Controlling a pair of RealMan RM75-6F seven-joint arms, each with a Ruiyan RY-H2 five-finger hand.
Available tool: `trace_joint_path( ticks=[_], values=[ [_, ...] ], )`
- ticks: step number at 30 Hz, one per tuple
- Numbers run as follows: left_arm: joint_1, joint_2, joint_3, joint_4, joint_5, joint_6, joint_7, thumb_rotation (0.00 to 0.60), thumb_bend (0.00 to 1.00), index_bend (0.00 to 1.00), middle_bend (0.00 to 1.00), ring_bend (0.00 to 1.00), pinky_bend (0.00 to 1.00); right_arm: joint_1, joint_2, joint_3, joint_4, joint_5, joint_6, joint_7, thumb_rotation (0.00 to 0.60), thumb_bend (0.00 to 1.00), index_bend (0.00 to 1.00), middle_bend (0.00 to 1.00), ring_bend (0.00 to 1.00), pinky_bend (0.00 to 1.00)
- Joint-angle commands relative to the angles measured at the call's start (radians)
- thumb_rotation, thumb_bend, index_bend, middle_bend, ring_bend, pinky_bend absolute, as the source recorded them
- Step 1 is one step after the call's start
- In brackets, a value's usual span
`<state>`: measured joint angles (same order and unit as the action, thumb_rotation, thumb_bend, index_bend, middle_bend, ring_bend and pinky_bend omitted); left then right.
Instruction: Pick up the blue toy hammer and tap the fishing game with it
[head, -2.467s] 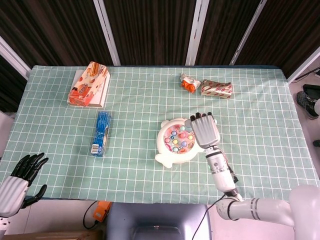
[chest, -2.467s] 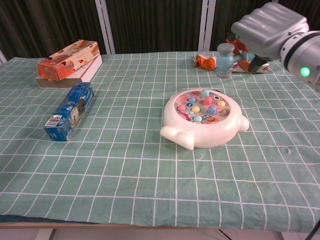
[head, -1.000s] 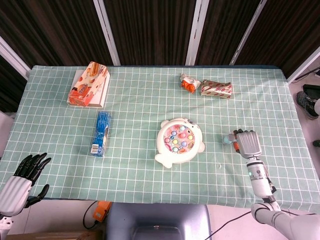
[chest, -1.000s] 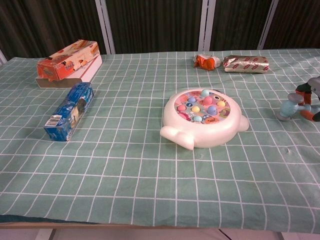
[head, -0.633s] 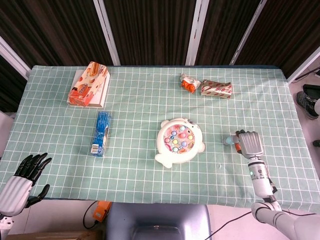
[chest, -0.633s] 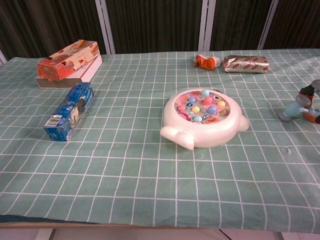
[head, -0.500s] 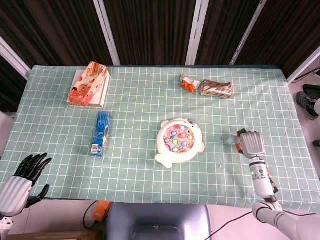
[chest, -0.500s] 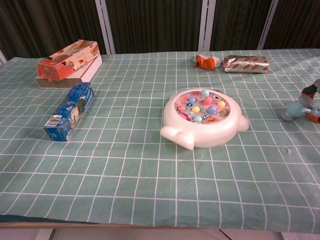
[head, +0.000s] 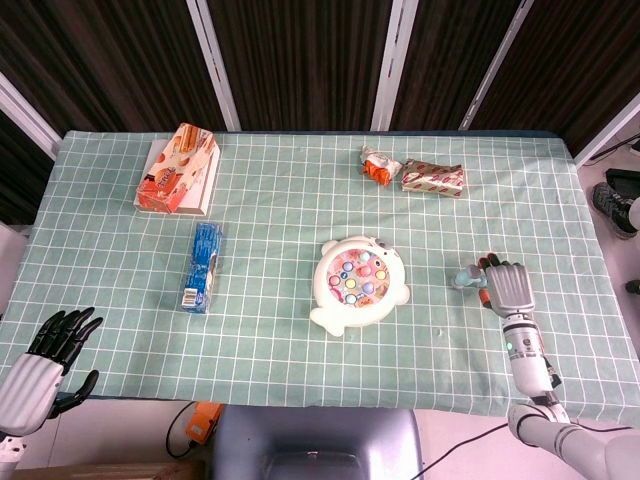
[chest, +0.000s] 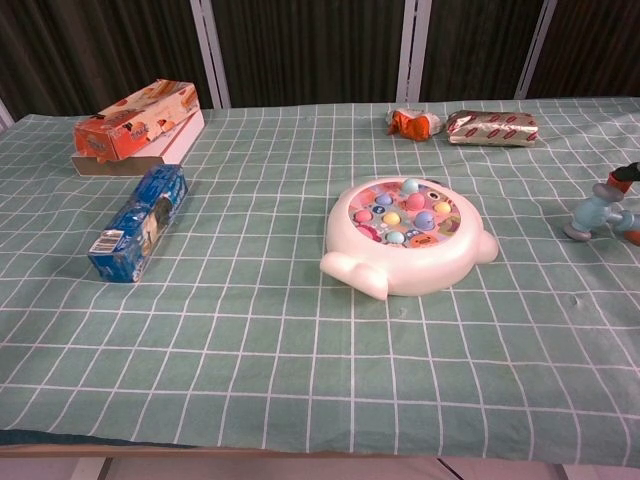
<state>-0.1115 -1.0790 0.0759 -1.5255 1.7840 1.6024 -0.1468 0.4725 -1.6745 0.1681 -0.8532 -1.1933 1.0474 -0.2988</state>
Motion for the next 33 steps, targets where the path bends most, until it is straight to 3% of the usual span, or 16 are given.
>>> trace_joint_path(
  ticks=[1,15,17,18,21,22,24,27,29,31,33],
  values=[
    [0.000,0.000,0.000,0.000,-0.001,-0.001,0.000,0.600,0.43,0.00,0.00,0.00,0.00,-0.002,0.006,0.000,-0.009,-0.003,-0.001,-0.004,0.600,0.46,0.46,0.39,0.53,0.65],
    [0.000,0.002,-0.001,-0.001,-0.004,0.001,-0.004,0.600,0.42,0.00,0.00,0.00,0.00,-0.045,0.055,-0.010,-0.076,-0.046,0.102,-0.020,0.600,0.44,0.39,0.37,0.52,0.66],
    [0.002,0.001,-0.003,0.000,-0.007,0.003,-0.003,0.600,0.43,0.00,0.00,0.00,0.00,-0.083,0.109,-0.025,-0.182,-0.085,0.182,-0.002,0.600,0.44,0.33,0.32,0.45,0.62],
    [0.002,0.001,-0.004,0.000,-0.010,0.002,-0.003,0.600,0.43,0.00,0.00,0.00,0.00,-0.109,0.145,-0.038,-0.252,-0.109,0.230,0.003,0.600,0.43,0.26,0.26,0.37,0.57],
    [-0.001,-0.001,-0.010,-0.003,-0.027,-0.010,0.003,0.600,0.42,0.00,0.00,0.00,0.00,-0.227,0.289,-0.118,-0.541,-0.214,0.422,-0.045,0.600,0.36,0.06,0.07,0.13,0.39],
    [-0.002,-0.002,-0.012,-0.005,-0.033,-0.015,0.010,0.600,0.42,0.00,0.00,0.00,0.00,-0.277,0.341,-0.163,-0.639,-0.269,0.497,-0.075,0.600,0.34,0.02,0.03,0.07,0.33],
    [-0.004,-0.004,-0.012,-0.009,-0.034,-0.023,0.019,0.600,0.42,0.00,0.00,0.00,0.00,-0.345,0.392,-0.231,-0.726,-0.359,0.596,-0.098,0.600,0.32,0.00,0.00,0.01,0.25],
    [-0.006,-0.008,-0.011,-0.015,-0.029,-0.027,0.036,0.600,0.42,0.00,0.00,0.00,0.00,-0.440,0.402,-0.288,-0.731,-0.434,0.722,-0.081,0.600,0.30,0.00,0.00,0.00,0.21],
    [-0.007,-0.012,-0.008,-0.016,-0.025,-0.031,0.052,0.600,0.43,0.00,0.00,0.00,0.00,-0.483,0.368,-0.260,-0.690,-0.420,0.790,-0.075,0.600,0.30,0.00,0.01,0.05,0.28],
    [-0.007,-0.015,-0.005,-0.019,-0.022,-0.038,0.064,0.600,0.42,0.00,0.00,0.00,0.00,-0.491,0.361,-0.239,-0.661,-0.406,0.791,-0.066,0.600,0.30,0.02,0.02,0.09,0.35],
    [-0.008,-0.016,-0.004,-0.021,-0.020,-0.041,0.072,0.600,0.42,0.00,0.00,0.00,0.00,-0.489,0.367,-0.223,-0.667,-0.384,0.772,-0.039,0.600,0.30,0.03,0.03,0.07,0.35]
  ],
)
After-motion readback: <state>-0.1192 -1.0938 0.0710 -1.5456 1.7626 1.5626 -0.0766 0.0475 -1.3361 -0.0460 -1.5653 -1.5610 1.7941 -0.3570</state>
